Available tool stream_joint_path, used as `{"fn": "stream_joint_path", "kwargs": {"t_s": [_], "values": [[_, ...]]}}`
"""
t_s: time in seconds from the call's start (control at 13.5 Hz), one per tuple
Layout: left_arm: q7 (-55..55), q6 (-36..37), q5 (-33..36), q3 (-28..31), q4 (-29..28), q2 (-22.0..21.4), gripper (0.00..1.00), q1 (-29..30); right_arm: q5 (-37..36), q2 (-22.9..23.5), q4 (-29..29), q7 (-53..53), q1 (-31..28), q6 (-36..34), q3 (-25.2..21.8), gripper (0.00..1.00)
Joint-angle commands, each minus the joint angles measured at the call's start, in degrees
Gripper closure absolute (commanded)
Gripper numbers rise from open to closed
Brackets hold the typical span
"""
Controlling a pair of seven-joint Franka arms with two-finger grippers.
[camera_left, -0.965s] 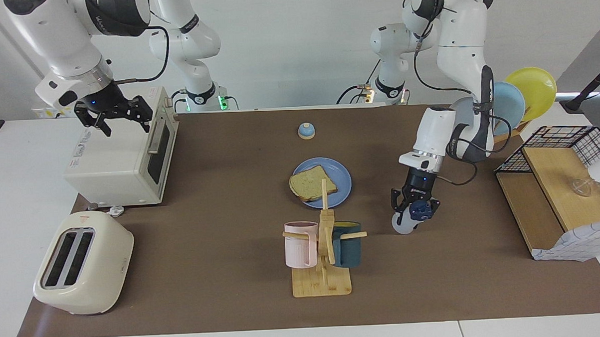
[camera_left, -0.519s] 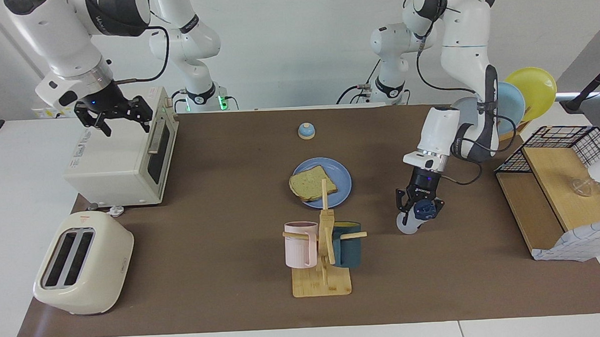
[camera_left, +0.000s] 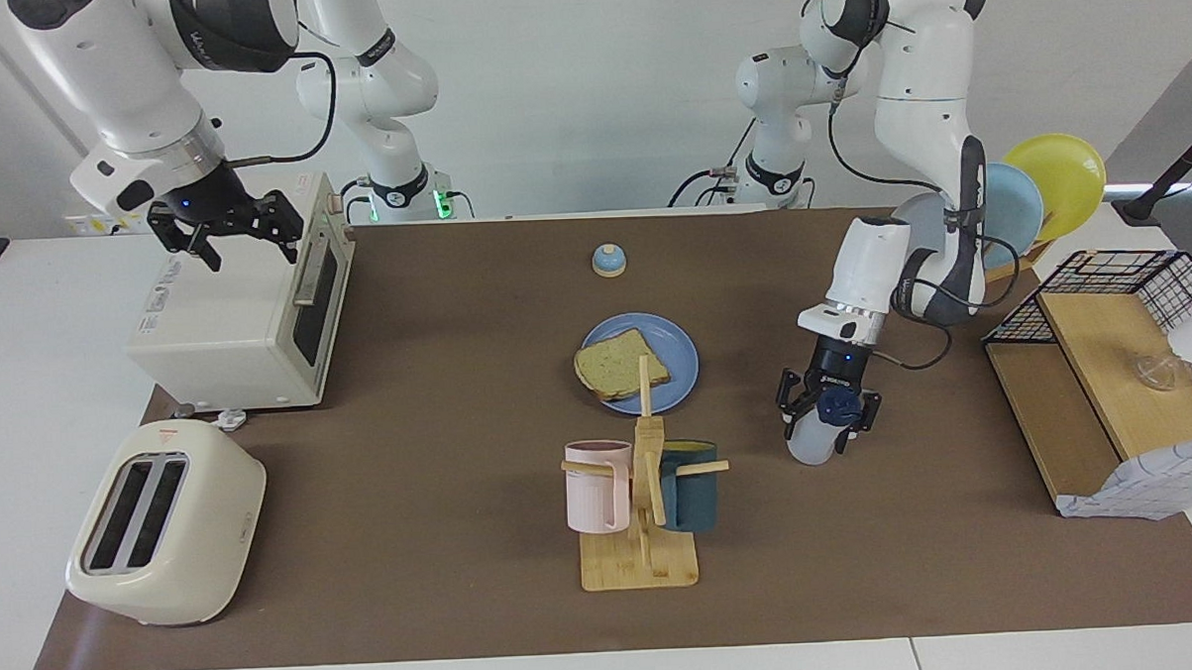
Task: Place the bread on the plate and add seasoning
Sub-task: 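Lower the white bottle upright onto the table with the left gripper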
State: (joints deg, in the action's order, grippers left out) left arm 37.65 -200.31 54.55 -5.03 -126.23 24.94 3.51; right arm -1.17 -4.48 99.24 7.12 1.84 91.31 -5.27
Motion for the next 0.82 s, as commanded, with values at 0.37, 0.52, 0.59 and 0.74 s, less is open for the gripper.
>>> {"fn": "stream_joint_path", "kwargs": {"t_s": [0.37,0.52,0.59,0.74], "values": [[-0.04,-0.35,2.31,-0.15,-2.08,-1.46,0.00,2.91,0.20,-0.09,-0.01,-0.70,-0.61,-0.52,0.35,0.00],[0.05,-0.35,2.31,-0.15,-3.32,-2.69,0.00,2.82,0.20,-0.09,-0.01,-0.70,-0.61,-0.52,0.35,0.00],[0.05,-0.35,2.31,-0.24,-3.76,-2.96,0.00,2.82,0.20,-0.09,-0.01,-0.70,-0.61,-0.52,0.35,0.00],[0.05,-0.35,2.31,-0.15,-5.16,-4.28,0.00,2.82,0.20,-0.09,-0.01,-0.70,-0.61,-0.52,0.35,0.00]]}}
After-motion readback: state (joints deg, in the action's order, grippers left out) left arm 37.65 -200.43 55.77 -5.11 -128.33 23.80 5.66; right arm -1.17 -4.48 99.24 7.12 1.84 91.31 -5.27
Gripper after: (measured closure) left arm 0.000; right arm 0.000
